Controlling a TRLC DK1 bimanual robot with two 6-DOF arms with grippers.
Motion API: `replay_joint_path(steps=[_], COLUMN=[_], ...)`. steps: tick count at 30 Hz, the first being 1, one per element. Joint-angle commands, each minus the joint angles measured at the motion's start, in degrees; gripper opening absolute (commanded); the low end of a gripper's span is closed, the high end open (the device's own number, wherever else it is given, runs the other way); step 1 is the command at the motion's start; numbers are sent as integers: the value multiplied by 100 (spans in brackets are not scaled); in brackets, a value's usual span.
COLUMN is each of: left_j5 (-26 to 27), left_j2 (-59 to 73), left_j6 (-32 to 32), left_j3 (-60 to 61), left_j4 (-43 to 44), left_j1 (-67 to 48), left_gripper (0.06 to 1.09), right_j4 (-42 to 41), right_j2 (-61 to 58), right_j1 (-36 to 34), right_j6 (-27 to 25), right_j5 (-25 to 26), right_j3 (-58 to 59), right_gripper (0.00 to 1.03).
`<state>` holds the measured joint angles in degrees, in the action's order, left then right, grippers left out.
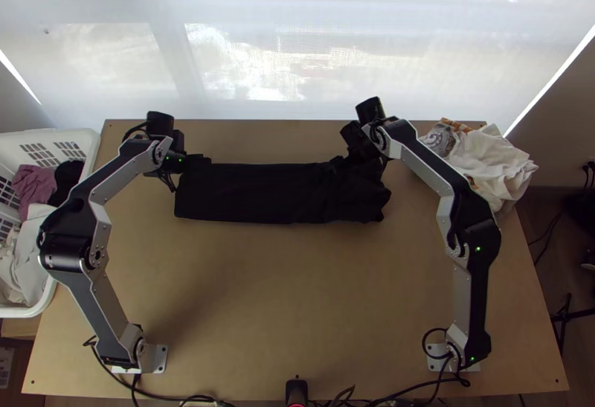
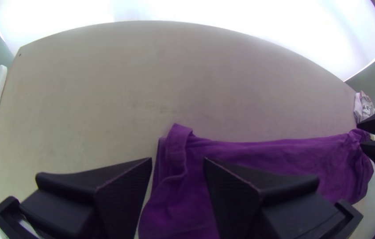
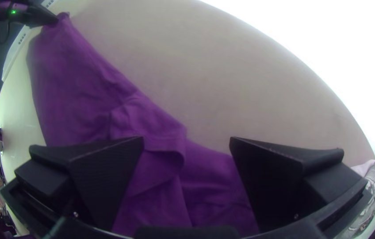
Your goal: Fold the t-shirt
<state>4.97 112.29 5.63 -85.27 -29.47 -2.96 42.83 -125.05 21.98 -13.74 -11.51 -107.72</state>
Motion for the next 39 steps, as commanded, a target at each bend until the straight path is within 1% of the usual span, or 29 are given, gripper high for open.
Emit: replay_joint_path(steps=[1,2,4,11,19,22,29,39], left_j5=[13,13,13,13,21,21,21,21], left_j2=[-638,-717,-840,-1139,-1148,-1113,-946,-489], left_j6=[114,132,132,88,167,193,272,439], left_j3=[108,108,134,573,723,749,723,459], left_j4=[-533,-709,-1025,-1148,-1289,-1289,-1175,-920], left_j1=[-11,6,32,173,85,85,103,112], left_gripper=[82,87,90,90,91,91,91,92], right_j4=[-3,-3,-3,191,191,50,-231,-398], right_j2=[420,508,684,948,1045,1053,711,245], right_j1=[35,70,184,685,1133,1230,1239,1133], right_j6=[108,108,117,91,20,20,20,73], right_j5=[-18,-18,-18,-45,-45,-53,-53,-53], right_j3=[-56,-91,-117,-21,841,1104,1210,1201], right_gripper=[99,99,99,98,98,98,98,98])
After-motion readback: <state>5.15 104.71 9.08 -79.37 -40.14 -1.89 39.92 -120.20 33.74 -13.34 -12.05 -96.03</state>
